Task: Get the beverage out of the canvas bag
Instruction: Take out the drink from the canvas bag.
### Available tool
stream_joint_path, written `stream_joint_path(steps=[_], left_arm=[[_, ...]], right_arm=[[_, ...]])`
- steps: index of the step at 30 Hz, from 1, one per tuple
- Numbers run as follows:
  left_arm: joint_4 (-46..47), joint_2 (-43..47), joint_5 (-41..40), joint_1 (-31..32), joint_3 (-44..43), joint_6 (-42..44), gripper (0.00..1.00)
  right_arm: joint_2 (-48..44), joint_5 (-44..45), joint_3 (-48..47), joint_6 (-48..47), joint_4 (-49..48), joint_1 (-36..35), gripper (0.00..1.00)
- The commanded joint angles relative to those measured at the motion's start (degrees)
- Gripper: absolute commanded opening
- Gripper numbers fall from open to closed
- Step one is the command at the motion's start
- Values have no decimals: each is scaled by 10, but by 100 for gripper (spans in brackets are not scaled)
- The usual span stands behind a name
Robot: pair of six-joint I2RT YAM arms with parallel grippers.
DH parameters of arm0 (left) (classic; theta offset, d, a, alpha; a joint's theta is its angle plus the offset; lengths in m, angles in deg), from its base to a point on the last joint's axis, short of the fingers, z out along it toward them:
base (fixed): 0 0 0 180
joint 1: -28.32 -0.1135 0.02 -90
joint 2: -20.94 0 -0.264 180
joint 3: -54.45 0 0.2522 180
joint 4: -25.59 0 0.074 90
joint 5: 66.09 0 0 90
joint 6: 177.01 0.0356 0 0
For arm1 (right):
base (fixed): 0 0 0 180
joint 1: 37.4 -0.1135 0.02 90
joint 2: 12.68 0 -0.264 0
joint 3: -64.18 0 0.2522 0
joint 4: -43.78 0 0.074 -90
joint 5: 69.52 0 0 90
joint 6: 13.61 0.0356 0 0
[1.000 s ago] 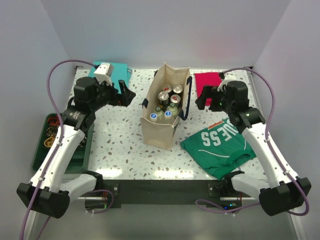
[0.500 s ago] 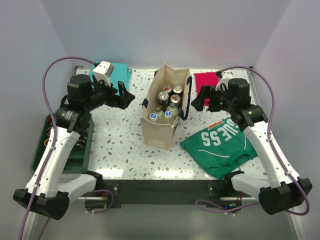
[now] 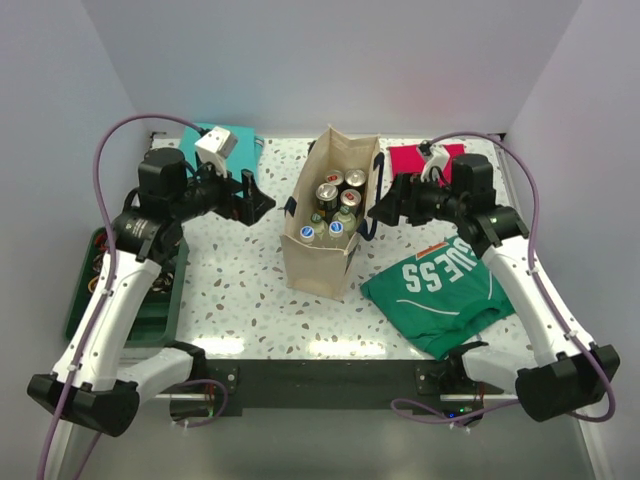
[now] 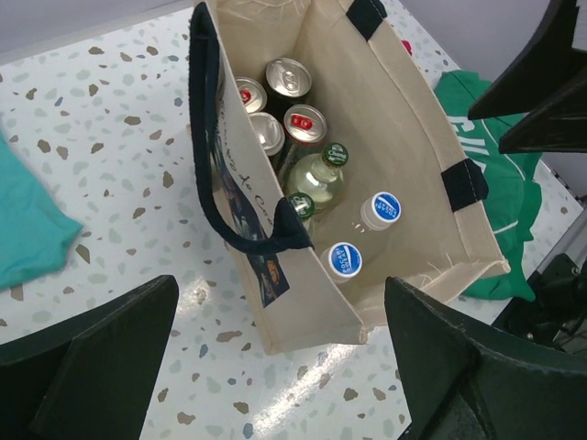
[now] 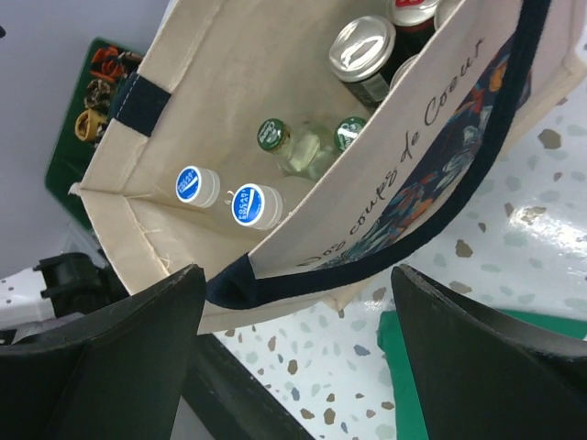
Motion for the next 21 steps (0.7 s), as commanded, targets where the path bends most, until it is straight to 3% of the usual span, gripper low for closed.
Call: stream_joint_path(steps=[1, 6, 10, 17, 21], left_arm=[[0, -12, 48, 13, -17, 26, 100], [3, -24, 37, 21, -24, 31, 100], [8, -38, 40, 26, -34, 31, 100], [9, -46, 44, 34, -49, 30, 100], [9, -55, 47, 42, -60, 30, 100]], right_arm=[[15, -51, -13, 17, -20, -10, 85], [29, -53, -7, 14, -19, -20, 79], [38, -66, -5, 10, -15, -25, 66], [54, -70, -4, -12, 5, -31, 65], [59, -71, 0, -19, 15, -36, 54]])
